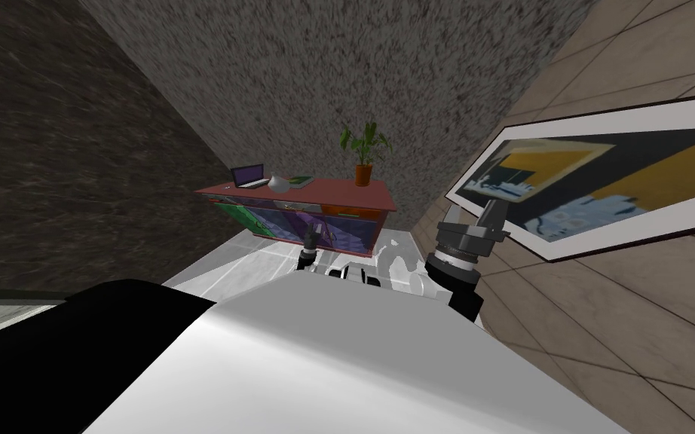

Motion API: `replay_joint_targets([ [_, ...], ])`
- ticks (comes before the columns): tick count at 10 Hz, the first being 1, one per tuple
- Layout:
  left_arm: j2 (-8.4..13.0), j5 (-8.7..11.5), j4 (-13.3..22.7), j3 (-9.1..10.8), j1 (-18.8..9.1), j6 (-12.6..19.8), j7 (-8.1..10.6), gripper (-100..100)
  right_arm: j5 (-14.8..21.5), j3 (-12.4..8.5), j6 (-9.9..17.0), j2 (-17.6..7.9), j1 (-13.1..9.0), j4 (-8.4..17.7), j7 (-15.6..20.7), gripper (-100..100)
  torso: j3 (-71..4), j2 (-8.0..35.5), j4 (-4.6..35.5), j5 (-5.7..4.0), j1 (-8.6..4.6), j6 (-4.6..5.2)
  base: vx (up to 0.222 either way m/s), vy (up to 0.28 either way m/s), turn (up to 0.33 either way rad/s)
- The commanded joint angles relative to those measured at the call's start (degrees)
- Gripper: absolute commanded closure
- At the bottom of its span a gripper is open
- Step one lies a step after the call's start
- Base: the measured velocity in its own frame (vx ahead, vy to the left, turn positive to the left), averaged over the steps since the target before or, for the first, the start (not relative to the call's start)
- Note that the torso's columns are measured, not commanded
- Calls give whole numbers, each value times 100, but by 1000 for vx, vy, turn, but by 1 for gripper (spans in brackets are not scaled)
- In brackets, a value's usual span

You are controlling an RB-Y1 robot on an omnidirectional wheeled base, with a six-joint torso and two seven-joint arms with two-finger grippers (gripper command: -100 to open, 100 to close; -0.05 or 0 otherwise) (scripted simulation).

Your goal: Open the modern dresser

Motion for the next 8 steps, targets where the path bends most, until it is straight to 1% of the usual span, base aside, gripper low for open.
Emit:
replay_joint_targets([
  [1,-13,-8,344,8,-71,-215,5,-100,0,0,0,0,0,0,0,0,-8,-12,-4,-1,-4,-1,94,-31,0],
  [2,-25,-14,553,13,-120,-351,6,-100,0,0,0,0,0,0,0,0,-1,2,-1,-1,0,-1,90,-16,-5],
  [4,-52,-26,913,23,-221,-625,8,-100,0,0,0,0,0,0,0,0,-3,-4,-1,-1,-3,0,143,-44,-14],
  [5,-52,-26,1003,23,-221,-625,8,-100,0,0,0,0,1,0,0,0,-8,-12,-4,-3,-11,0,100,-37,-1],
  [8,-127,-44,1575,37,-367,-1015,11,-100,0,0,0,0,0,0,0,0,4,6,2,1,3,-1,104,-31,-12],
])
